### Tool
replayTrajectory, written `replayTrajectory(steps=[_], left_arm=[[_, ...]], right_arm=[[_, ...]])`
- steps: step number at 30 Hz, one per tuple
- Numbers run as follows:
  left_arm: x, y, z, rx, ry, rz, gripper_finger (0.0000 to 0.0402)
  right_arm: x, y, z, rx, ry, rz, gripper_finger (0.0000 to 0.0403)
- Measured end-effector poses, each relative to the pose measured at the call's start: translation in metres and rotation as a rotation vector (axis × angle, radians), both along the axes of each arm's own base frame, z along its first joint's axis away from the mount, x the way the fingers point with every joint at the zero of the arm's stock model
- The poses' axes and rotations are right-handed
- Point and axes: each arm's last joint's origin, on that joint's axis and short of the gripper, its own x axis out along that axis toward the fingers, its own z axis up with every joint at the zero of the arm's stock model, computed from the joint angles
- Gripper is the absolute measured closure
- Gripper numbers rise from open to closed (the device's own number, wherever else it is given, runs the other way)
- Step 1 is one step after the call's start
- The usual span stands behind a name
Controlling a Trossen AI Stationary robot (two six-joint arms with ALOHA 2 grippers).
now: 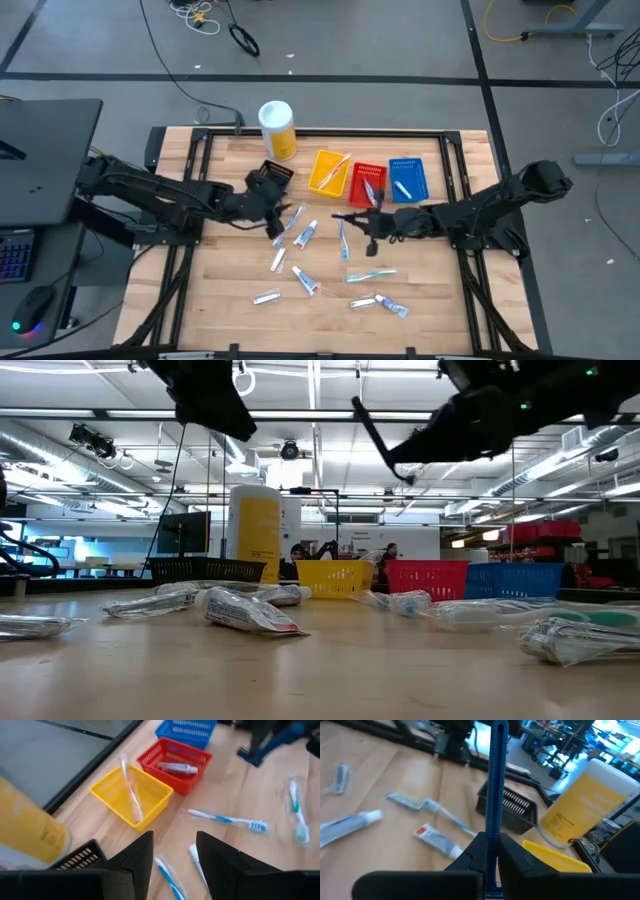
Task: Pick & Place Travel size toiletries
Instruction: Put the blue razor into the black bin
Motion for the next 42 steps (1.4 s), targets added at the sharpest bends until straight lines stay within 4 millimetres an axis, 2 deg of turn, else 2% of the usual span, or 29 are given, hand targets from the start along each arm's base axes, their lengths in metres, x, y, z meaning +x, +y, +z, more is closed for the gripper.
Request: replayTrajectory(steps=[7,9,13,15,17,25,29,33,38,42], left_arm=[[0.030,-0.006,-0.027,0.069,0.066,-0.054,0.0242],[0.041,-0.010,-0.032,0.086,0.043,-0.083,0.0242],[0.048,-0.017,-0.033,0.138,0.019,-0.138,0.0242],[0.043,-0.021,-0.031,0.192,0.035,-0.156,0.0242],[0.041,-0.023,-0.021,0.230,-0.002,-0.166,0.0242],[-0.011,-0.006,0.014,0.232,-0.009,-0.099,0.0242],[-0.036,0.002,0.000,0.196,-0.130,-0.110,0.0242],[-0.050,0.009,-0.032,0.077,-0.269,-0.132,0.0242],[-0.052,0.009,-0.053,-0.051,-0.419,-0.148,0.0242],[-0.046,0.009,-0.064,-0.070,-0.462,-0.142,0.0242]], right_arm=[[0.033,-0.008,0.007,0.026,-0.017,-0.046,0.0376],[0.035,-0.010,0.007,0.022,-0.001,-0.057,0.0376],[0.037,-0.012,0.005,0.083,0.006,-0.086,0.0376],[0.037,-0.013,0.006,0.110,-0.002,-0.096,0.0376],[0.034,-0.013,0.005,0.112,0.023,-0.101,0.0376],[0.032,-0.013,0.006,0.119,0.036,-0.107,0.0376],[0.033,-0.014,0.005,0.135,0.036,-0.085,0.0376],[0.032,-0.019,0.002,0.185,0.065,-0.109,0.0376],[0.033,-0.030,-0.006,0.232,0.102,-0.169,0.0377],[0.040,-0.032,-0.001,0.319,0.024,-0.092,0.0377]])
